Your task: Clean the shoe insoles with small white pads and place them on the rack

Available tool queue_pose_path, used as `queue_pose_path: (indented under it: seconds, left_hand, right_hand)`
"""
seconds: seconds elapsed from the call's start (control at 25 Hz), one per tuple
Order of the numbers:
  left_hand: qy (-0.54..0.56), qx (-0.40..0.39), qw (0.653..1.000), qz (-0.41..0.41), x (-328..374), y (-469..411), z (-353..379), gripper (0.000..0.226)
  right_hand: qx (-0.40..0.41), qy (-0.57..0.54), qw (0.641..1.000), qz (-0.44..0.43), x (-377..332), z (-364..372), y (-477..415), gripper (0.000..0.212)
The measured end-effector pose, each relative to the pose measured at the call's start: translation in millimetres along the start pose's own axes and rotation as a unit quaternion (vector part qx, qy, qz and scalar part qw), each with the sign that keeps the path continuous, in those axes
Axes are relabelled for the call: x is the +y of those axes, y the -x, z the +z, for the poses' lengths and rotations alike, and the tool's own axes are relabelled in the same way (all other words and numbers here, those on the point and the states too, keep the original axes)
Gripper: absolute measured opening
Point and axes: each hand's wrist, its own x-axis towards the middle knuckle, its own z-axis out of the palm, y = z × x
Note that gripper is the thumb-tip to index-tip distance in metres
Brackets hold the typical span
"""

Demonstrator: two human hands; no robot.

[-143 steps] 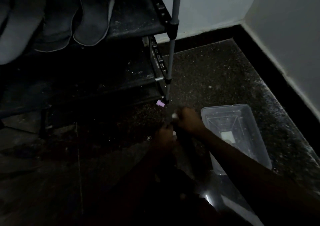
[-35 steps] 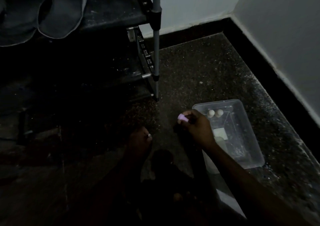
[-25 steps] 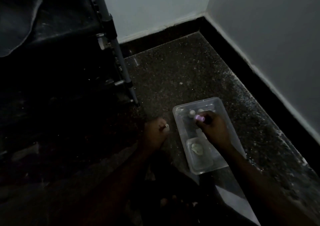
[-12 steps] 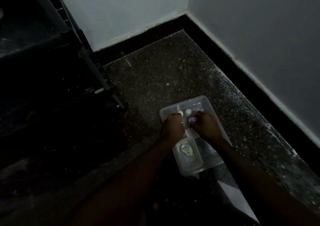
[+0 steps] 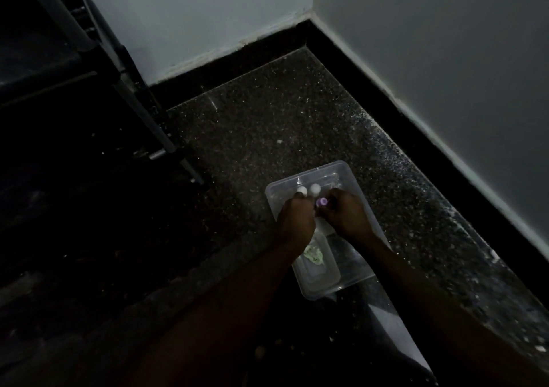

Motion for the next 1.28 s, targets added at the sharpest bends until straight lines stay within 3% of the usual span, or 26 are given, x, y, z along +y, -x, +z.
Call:
queue_pose_path:
  seconds: [0.44,0.6,0.92,1.08,1.28]
  left_hand:
    - [0.025,0.009,1.000,-0.010,2,5,-10,0.031]
    - [0.027,0.012,1.000,-0.007,5,13,-20,0.035]
    - [0.061,0.072,0.989,0.118,-29,34,-52,0.024]
    - [0.003,0.120,0.985,0.122,-47,55,-85,0.032]
    - [-0.100,0.125,0.983,0.085,-88,84,-114,0.051]
  right_hand:
    - [0.007,-0.023,0.999,0.021,-2,1,2,0.029]
    - [0.025,-0.069,0.996,0.050,2,-4,13,0.019]
    - [0.108,-0.090,0.990,0.001,-31,-18,47,0.025]
    - [0.076,-0.018,0.988,-0.133,-59,-12,52,0.036]
    - [0.010,0.176,0.966,-0.188,-114,12,55,0.057]
